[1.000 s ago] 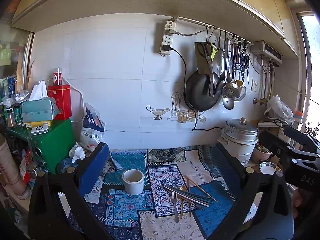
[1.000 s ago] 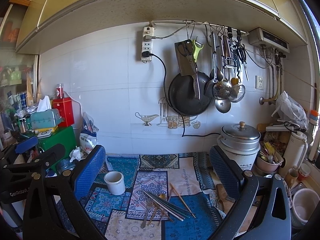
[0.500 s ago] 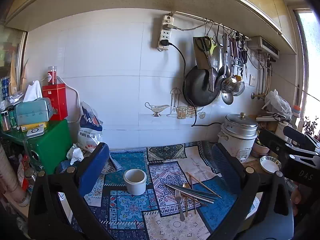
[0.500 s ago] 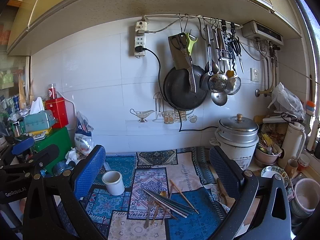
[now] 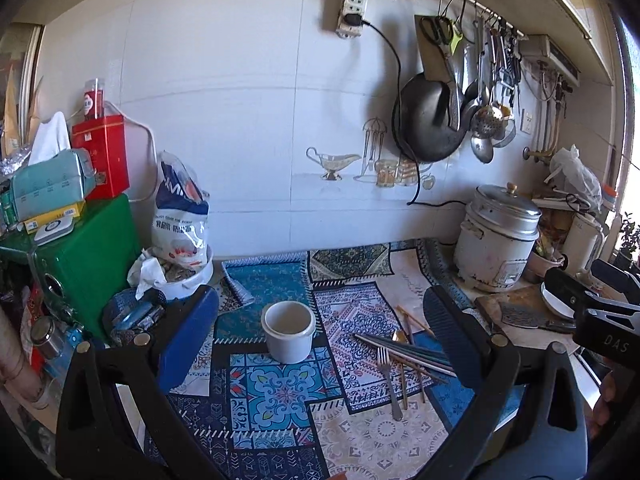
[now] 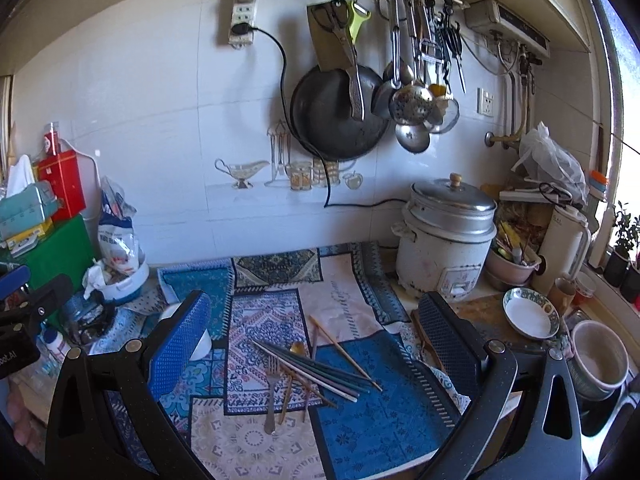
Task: Organize utensils
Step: 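Reach the left tool down to the silver fork and close on it, then grasp a wooden chopstick with the right tool while the left tool holds the fork, then lower the fork into the white cup with left tool while right tool drops chopstick in, then move both open tools back over the utensil pile, then grasp a white chopstick with the left tool while the right tool grasps a grey chopstick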
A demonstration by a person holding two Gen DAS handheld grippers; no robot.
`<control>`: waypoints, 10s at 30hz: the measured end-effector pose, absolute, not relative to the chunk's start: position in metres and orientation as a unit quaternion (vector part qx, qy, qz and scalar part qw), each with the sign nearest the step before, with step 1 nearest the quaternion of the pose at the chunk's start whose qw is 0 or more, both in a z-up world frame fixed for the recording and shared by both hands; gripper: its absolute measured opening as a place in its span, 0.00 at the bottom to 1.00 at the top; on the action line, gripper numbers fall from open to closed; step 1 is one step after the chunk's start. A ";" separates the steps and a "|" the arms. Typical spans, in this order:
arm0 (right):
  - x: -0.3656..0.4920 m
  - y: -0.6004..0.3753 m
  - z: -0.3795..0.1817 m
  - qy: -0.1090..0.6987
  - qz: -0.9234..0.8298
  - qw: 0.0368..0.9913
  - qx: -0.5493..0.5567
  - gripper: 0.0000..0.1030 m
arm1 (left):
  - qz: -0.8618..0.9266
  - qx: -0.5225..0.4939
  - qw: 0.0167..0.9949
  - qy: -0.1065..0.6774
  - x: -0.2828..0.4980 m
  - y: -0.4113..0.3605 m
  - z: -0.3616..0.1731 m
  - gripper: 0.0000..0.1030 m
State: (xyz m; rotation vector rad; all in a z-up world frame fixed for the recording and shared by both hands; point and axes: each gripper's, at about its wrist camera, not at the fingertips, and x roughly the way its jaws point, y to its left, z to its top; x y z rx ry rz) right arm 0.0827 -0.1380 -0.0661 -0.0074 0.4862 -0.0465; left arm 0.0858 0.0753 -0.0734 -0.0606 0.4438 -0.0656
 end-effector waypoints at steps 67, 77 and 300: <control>0.283 -0.151 -0.272 0.580 0.226 0.781 -0.052 0.45 | -0.053 -0.063 0.842 0.533 0.282 0.002 -0.287 0.22; 0.298 -0.128 -0.302 0.624 0.230 0.744 -0.065 0.21 | -0.033 -0.082 0.858 0.505 0.251 0.027 -0.264 0.22; 0.328 -0.158 -0.275 0.581 0.189 0.789 -0.072 0.33 | -0.032 -0.074 0.834 0.545 0.280 0.008 -0.278 0.42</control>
